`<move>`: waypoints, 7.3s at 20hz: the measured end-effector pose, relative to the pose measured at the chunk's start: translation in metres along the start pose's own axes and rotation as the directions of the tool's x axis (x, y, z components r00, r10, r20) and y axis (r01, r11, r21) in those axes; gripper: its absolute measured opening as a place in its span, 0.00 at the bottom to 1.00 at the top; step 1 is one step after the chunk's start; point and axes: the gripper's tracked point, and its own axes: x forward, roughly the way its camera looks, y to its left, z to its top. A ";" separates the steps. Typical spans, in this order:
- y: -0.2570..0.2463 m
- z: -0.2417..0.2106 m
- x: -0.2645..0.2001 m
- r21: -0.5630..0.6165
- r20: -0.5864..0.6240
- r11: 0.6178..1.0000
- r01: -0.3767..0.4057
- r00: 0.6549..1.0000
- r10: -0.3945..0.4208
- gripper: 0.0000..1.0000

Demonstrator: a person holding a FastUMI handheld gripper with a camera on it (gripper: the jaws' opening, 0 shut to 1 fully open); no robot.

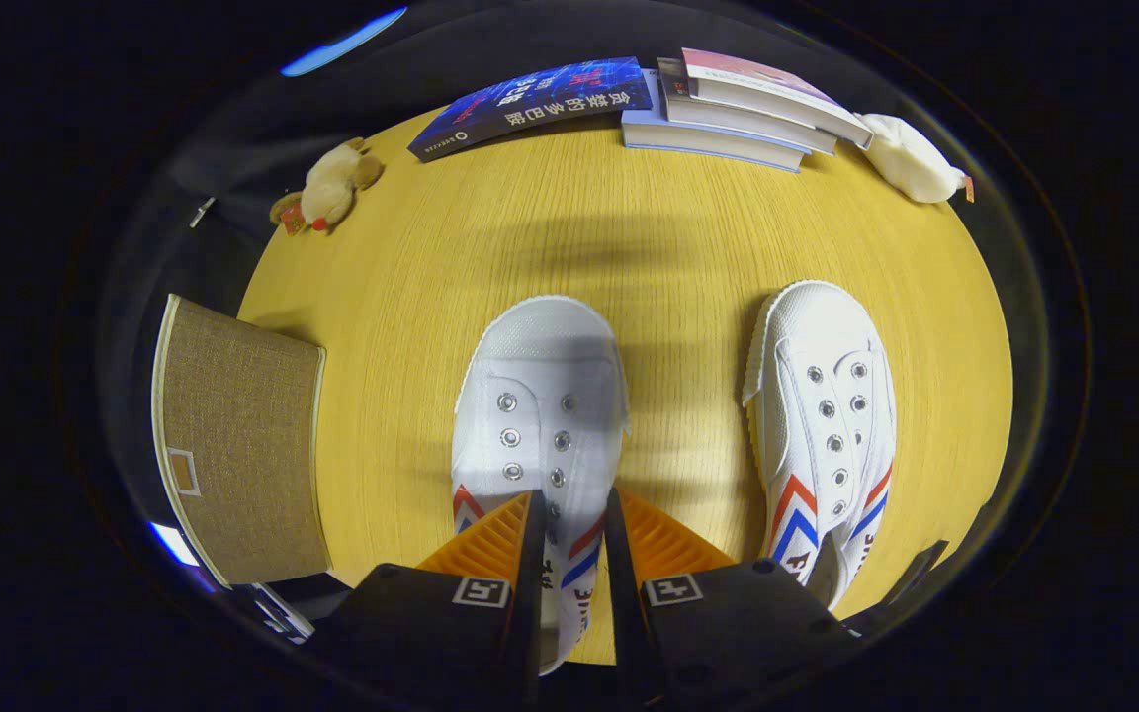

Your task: Open the storage box then place both shoes into the box .Put the left shoe in first, then the right shoe, with the right side of both shoes facing outward in a uniform manner.

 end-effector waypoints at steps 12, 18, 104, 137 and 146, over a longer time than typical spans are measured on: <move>0.044 0.012 -0.059 0.220 0.073 0.959 -0.176 0.984 0.164 0.09; 0.103 0.051 -0.138 0.256 0.159 0.922 -0.292 0.953 0.257 0.09; -0.154 0.013 -0.024 0.246 -0.041 0.969 0.018 0.999 -0.008 0.91; 0.146 0.080 -0.210 0.168 0.159 0.883 -0.438 0.896 0.414 0.16; 0.295 0.050 -0.196 0.144 0.031 0.864 -0.482 0.875 0.483 0.16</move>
